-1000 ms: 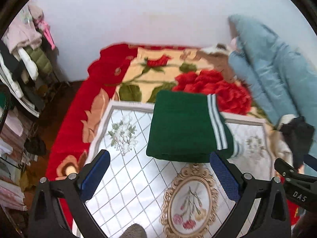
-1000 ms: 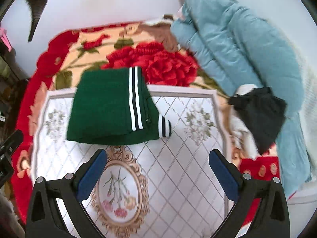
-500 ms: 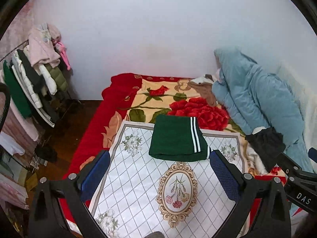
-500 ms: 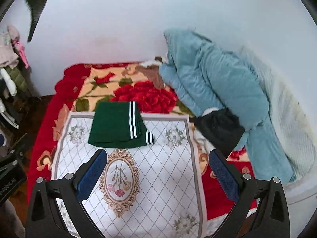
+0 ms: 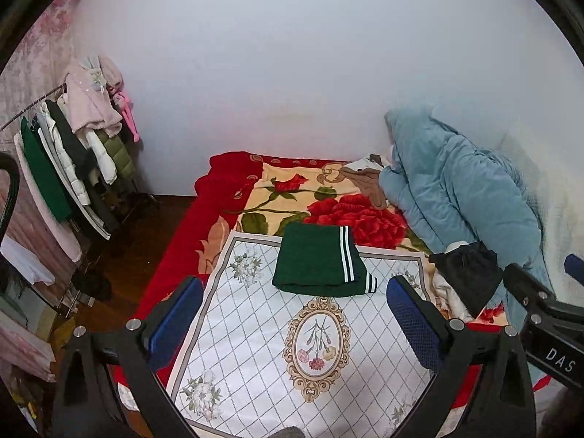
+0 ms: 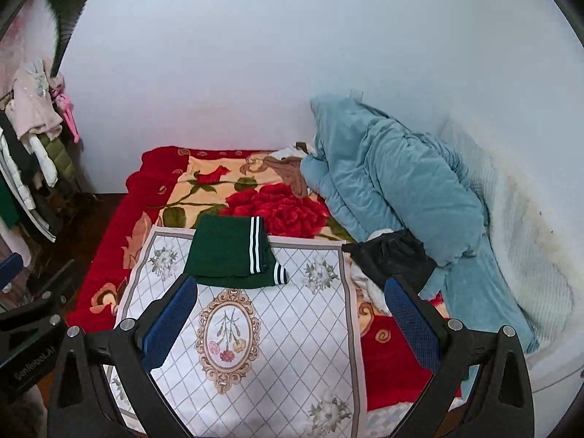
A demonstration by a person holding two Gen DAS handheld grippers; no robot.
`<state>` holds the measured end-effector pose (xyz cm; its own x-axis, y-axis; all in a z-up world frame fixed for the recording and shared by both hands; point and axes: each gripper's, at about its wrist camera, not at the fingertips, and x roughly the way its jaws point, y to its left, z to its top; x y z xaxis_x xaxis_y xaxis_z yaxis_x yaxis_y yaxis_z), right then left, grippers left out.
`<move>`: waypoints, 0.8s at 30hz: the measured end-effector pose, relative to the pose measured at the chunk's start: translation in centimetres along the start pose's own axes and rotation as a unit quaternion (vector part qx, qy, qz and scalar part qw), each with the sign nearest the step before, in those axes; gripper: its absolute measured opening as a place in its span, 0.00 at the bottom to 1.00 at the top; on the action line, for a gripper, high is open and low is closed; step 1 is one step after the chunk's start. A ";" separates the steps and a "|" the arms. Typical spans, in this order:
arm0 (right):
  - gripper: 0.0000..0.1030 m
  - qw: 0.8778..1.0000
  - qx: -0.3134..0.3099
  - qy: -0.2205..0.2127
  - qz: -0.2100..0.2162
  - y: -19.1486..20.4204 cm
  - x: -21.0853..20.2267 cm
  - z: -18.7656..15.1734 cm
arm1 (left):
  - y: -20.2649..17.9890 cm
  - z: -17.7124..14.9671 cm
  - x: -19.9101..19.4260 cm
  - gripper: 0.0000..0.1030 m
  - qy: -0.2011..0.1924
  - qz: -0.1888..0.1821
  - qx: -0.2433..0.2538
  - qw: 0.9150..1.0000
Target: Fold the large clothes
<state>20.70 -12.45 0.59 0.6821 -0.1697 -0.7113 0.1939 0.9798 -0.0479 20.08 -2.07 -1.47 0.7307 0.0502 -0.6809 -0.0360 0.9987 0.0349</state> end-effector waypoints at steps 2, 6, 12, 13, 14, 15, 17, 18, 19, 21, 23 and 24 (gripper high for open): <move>1.00 1.000 -0.002 -0.005 -0.004 -0.2 -0.7 -0.1 | 0.0 -0.1 -0.4 0.99 0.002 -0.001 -0.001 1.000; 1.00 1.000 -0.007 -0.007 -0.003 -0.3 -1.7 -0.4 | 0.1 -0.3 -1.1 0.99 0.000 0.010 -0.006 1.000; 1.00 1.000 -0.011 -0.015 0.001 -0.4 -2.5 -0.5 | 0.6 -0.5 -1.8 0.99 -0.002 0.012 -0.014 1.000; 1.00 1.000 -0.011 -0.014 0.002 -0.4 -2.5 -0.5 | 0.7 -0.5 -1.9 0.99 -0.003 0.012 -0.014 1.000; 1.00 1.000 -0.012 -0.014 0.003 -0.4 -2.6 -0.6 | 0.7 -0.5 -2.0 0.99 -0.004 0.013 -0.015 1.000; 1.00 1.000 -0.011 -0.014 0.003 -0.4 -2.7 -0.6 | 0.8 -0.6 -2.2 0.99 -0.006 0.014 -0.015 1.000; 1.00 1.000 -0.011 -0.012 0.007 -0.3 -2.8 -0.7 | 0.8 -0.6 -2.4 0.99 -0.007 0.014 -0.015 1.000; 1.00 1.000 -0.012 -0.013 0.008 -0.3 -3.0 -0.6 | 0.9 -0.6 -2.5 0.99 -0.008 0.014 -0.015 1.000; 1.00 1.000 -0.012 -0.013 0.008 -0.3 -3.1 -0.6 | 0.8 -0.6 -2.6 0.99 -0.008 0.015 -0.014 1.000; 1.00 1.000 -0.014 -0.012 0.011 -0.2 -3.1 -0.6 | 0.9 -0.6 -2.7 0.99 -0.009 0.014 -0.014 1.000; 1.00 1.000 -0.014 -0.011 0.014 -0.2 -3.2 -0.6 | 0.9 -0.6 -2.8 0.99 -0.008 0.015 -0.014 1.000; 1.00 1.000 -0.015 -0.012 0.014 -0.1 -3.2 -0.6 | 1.0 -0.6 -2.8 0.99 -0.008 0.014 -0.015 1.000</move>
<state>18.08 -11.97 2.49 0.7032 -0.1443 -0.6962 0.1542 0.9868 -0.0489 17.55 -1.18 0.04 0.7404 0.0784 -0.6676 -0.0765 0.9965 0.0323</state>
